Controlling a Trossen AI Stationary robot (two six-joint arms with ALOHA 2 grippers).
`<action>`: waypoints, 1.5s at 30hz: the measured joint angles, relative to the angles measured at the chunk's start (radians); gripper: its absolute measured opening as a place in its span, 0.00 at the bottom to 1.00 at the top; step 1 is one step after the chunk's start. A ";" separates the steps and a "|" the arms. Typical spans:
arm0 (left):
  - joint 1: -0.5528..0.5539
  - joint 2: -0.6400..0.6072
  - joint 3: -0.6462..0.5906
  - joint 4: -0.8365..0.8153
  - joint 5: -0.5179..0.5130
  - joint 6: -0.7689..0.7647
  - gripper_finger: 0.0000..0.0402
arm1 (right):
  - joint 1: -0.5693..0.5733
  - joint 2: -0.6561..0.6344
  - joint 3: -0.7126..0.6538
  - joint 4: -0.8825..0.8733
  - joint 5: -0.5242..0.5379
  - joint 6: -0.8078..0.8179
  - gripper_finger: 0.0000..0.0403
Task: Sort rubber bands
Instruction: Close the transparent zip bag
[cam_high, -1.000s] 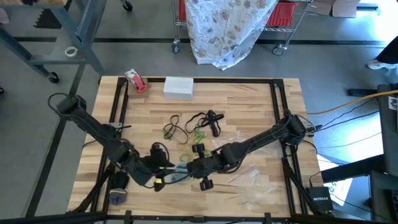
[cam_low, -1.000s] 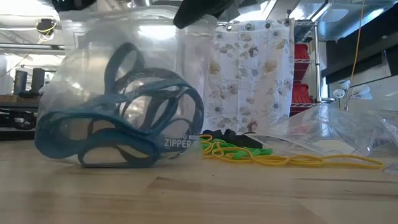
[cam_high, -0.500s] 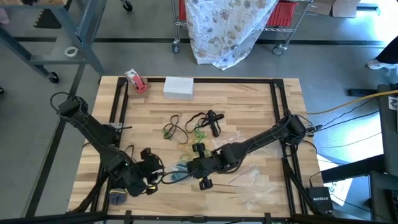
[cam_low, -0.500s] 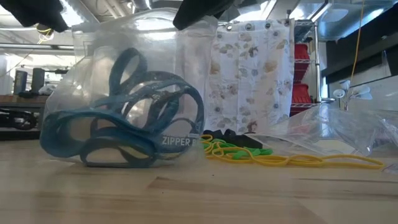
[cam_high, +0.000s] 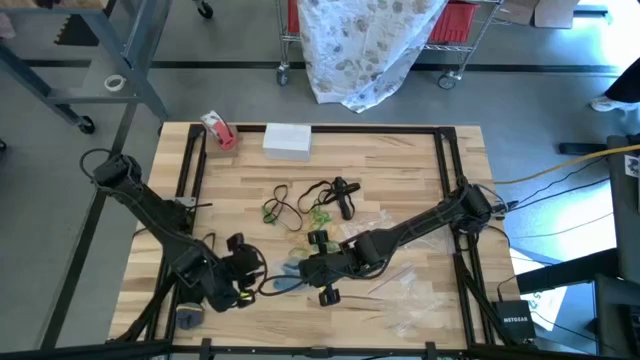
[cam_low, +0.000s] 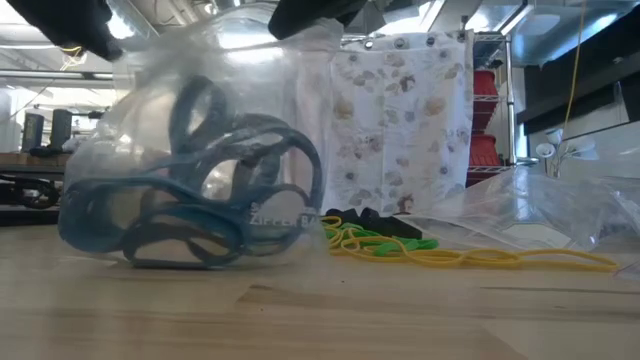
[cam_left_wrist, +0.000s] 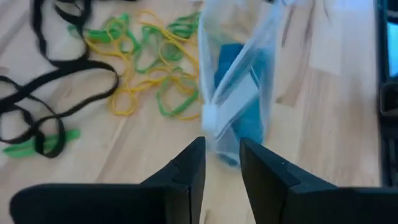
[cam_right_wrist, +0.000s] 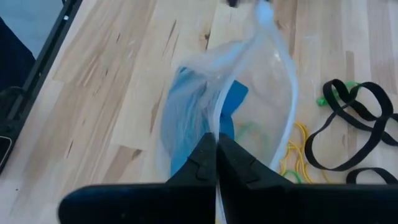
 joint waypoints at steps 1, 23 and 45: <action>-0.001 0.000 0.000 -0.004 0.008 -0.001 0.22 | 0.000 0.000 0.000 0.000 0.000 0.000 0.00; 0.015 0.000 0.000 -0.017 0.007 -0.006 0.22 | 0.000 0.000 0.000 -0.003 0.026 -0.001 0.00; 0.014 0.001 0.000 0.048 0.007 0.039 0.00 | 0.000 0.000 0.009 0.002 -0.011 0.079 0.11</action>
